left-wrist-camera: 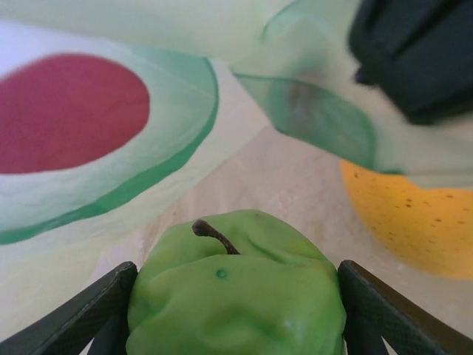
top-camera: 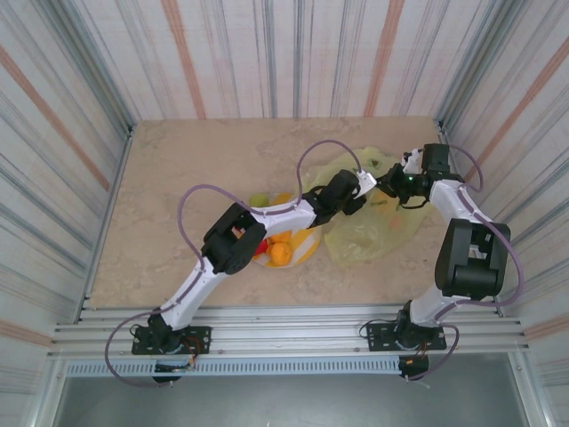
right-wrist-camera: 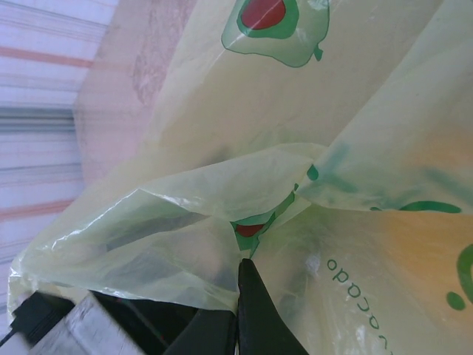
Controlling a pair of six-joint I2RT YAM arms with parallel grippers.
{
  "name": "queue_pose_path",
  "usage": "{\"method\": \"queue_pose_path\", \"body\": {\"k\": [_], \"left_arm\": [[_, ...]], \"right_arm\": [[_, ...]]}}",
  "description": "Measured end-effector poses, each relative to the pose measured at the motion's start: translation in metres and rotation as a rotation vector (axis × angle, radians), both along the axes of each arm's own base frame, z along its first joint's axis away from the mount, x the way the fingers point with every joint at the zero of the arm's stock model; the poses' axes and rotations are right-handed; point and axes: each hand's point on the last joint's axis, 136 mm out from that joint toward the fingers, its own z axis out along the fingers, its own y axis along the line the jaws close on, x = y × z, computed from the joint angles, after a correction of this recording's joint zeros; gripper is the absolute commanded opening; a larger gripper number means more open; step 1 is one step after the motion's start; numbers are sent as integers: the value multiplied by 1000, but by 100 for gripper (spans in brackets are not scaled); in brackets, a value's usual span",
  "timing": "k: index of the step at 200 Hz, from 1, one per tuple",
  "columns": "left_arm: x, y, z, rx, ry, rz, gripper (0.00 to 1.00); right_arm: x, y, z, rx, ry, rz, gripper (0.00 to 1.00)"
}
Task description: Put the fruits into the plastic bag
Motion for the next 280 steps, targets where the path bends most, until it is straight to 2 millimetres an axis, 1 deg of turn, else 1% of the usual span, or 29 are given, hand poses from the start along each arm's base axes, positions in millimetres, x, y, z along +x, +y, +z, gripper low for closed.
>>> {"method": "queue_pose_path", "body": {"k": [10,47,73,86,106,129,150,162,171,197,225,240,262,280], "left_arm": [[1,-1,0,-6,-2,4,78],[5,-4,12,-54,-12,15,86],[-3,3,17,-73,14,18,87],[-11,10,26,-90,36,15,87],[-29,23,48,-135,75,3,87],[-57,38,91,-220,118,-46,85],[-84,45,129,-304,157,-119,84],[-99,49,143,-334,188,-166,83],[-111,52,149,-348,219,-200,83],[-147,64,152,-349,332,-287,83],[-176,78,145,-332,445,-328,83],[-185,86,136,-318,489,-325,83],[-191,95,119,-286,545,-297,83],[-198,99,109,-264,588,-295,83]], "right_arm": [[0,0,0,0,-1,0,0],[0,0,0,0,0,0,0],[0,0,0,0,-1,0,0],[0,0,0,1,-1,-1,0],[1,-3,0,0,-1,-6,0],[1,-5,0,0,-1,-11,0],[1,-5,0,0,-2,-12,0],[1,-4,1,3,-3,-10,0],[1,-4,1,3,-4,-10,0],[2,-5,1,2,-6,-10,0],[3,-5,2,4,-11,-13,0],[4,-5,2,9,-10,-19,0],[4,-4,3,10,-14,-20,0],[5,-4,4,10,-17,-19,0]]}}
